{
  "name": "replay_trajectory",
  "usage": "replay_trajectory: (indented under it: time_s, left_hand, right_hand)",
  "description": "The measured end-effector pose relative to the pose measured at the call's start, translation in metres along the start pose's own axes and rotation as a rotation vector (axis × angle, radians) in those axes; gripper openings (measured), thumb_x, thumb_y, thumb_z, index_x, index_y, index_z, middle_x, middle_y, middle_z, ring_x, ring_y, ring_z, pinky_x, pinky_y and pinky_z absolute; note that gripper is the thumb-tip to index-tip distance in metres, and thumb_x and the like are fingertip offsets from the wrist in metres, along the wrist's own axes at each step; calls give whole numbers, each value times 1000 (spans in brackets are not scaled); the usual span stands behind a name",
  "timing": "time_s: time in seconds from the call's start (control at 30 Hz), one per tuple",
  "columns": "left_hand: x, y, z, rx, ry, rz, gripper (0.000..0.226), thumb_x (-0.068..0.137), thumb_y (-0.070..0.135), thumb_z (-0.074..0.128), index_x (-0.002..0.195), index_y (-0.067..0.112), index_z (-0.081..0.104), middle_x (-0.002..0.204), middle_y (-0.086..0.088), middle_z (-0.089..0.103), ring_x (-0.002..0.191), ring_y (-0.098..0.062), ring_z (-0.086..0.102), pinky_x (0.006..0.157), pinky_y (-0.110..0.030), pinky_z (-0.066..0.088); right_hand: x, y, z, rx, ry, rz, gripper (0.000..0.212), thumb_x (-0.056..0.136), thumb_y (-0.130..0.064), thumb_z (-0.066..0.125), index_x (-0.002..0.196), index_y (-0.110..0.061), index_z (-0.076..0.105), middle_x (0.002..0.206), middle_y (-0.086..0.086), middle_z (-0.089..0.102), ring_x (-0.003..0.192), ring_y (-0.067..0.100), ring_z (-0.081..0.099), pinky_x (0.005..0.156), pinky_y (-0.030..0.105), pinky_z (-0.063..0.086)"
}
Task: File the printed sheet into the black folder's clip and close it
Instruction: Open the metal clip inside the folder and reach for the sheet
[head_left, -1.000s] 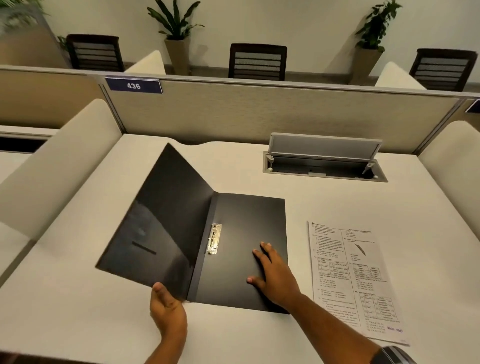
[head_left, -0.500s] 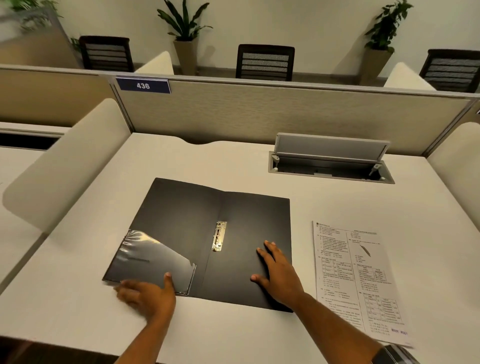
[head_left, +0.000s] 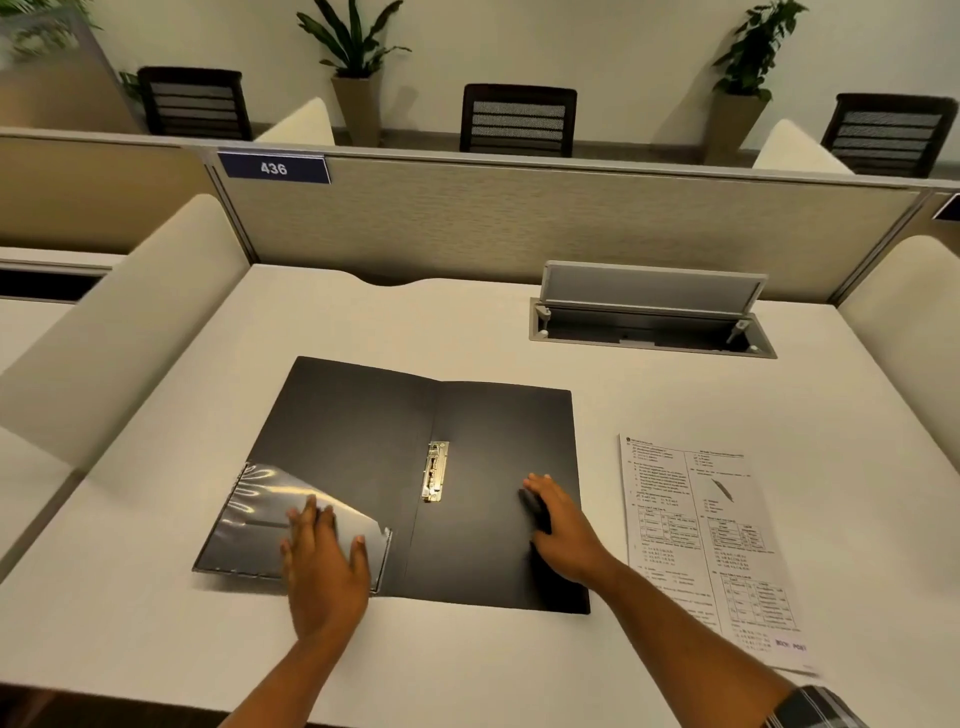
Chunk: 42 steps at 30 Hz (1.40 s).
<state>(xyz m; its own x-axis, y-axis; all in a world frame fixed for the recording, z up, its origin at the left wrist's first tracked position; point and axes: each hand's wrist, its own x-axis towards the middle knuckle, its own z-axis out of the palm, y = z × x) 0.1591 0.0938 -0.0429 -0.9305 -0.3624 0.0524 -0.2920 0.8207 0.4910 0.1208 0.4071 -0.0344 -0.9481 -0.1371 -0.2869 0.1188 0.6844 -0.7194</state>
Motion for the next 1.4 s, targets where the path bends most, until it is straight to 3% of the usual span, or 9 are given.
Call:
replay_trajectory:
  time_s: [0.1, 0.2, 0.37, 0.5, 0.67, 0.77, 0.93, 1.17, 1.4]
  left_hand:
    - [11, 13, 2, -121, -59, 112, 52, 92, 24, 64, 139, 9, 48, 159, -10, 33, 149, -35, 21, 119, -49, 17]
    - [25, 24, 5, -182, -173, 232, 51, 93, 24, 64, 140, 12, 49, 158, -4, 35, 150, -27, 20, 120, -44, 18]
    - [51, 33, 8, -129, -300, 340, 51, 96, 29, 60, 143, 15, 46, 161, -2, 30, 152, -27, 17, 120, -40, 15]
    - [68, 37, 13, -118, -396, 337, 53, 98, 29, 55, 148, 18, 39, 164, -1, 22, 152, -26, 15, 121, -41, 18]
    - [87, 33, 23, -54, -452, 459, 58, 98, 32, 54, 151, 21, 33, 165, 4, 17, 153, -19, 8, 121, -36, 8]
    - [93, 27, 30, -31, -497, 469, 65, 98, 39, 53, 155, 23, 25, 166, 5, 13, 153, -19, 5, 122, -37, 6]
    - [93, 14, 41, 46, -472, 555, 74, 96, 57, 42, 157, 25, 13, 166, 8, 3, 153, -15, -3, 123, -35, -1]
    - [89, 0, 51, 173, -427, 663, 81, 94, 72, 20, 157, 27, -4, 165, 7, -10, 152, -15, -10, 124, -41, 3]
    - [86, -2, 54, 215, -398, 687, 85, 94, 73, 21, 157, 23, -8, 166, 4, -11, 152, -14, -14, 121, -40, 0]
  right_hand:
    - [4, -9, -1, 67, 140, 46, 63, 94, 13, 52, 151, -13, 47, 160, 5, 43, 152, 23, 36, 122, 29, 27]
    - [11, -18, 5, 117, 224, 62, 42, 98, 5, 55, 136, -11, 62, 140, 7, 62, 130, 23, 59, 110, 25, 41]
    - [23, -40, 33, 186, 168, 101, 24, 100, -8, 62, 122, -10, 70, 123, 8, 71, 114, 22, 67, 105, 30, 53]
    - [38, -64, 53, 165, 144, 117, 25, 101, -13, 61, 123, -12, 70, 122, 6, 72, 112, 19, 66, 104, 32, 54]
    - [59, -90, 71, 115, 182, 166, 27, 96, -19, 64, 123, -18, 66, 110, 1, 71, 103, 17, 65, 97, 34, 56]
    - [70, -101, 81, 97, 186, 219, 45, 89, -38, 72, 128, -20, 59, 108, 1, 69, 99, 18, 67, 92, 39, 57]
    - [73, -104, 95, -7, 243, 247, 71, 79, -59, 77, 136, -25, 51, 123, -4, 64, 96, 9, 62, 78, 25, 48]
    - [75, -97, 101, -80, 275, 192, 74, 77, -63, 76, 138, -29, 49, 128, -6, 62, 93, 2, 56, 81, 21, 51]
    - [80, -96, 101, -92, 272, 172, 74, 75, -61, 79, 137, -32, 49, 126, -9, 62, 93, 2, 57, 77, 17, 48]
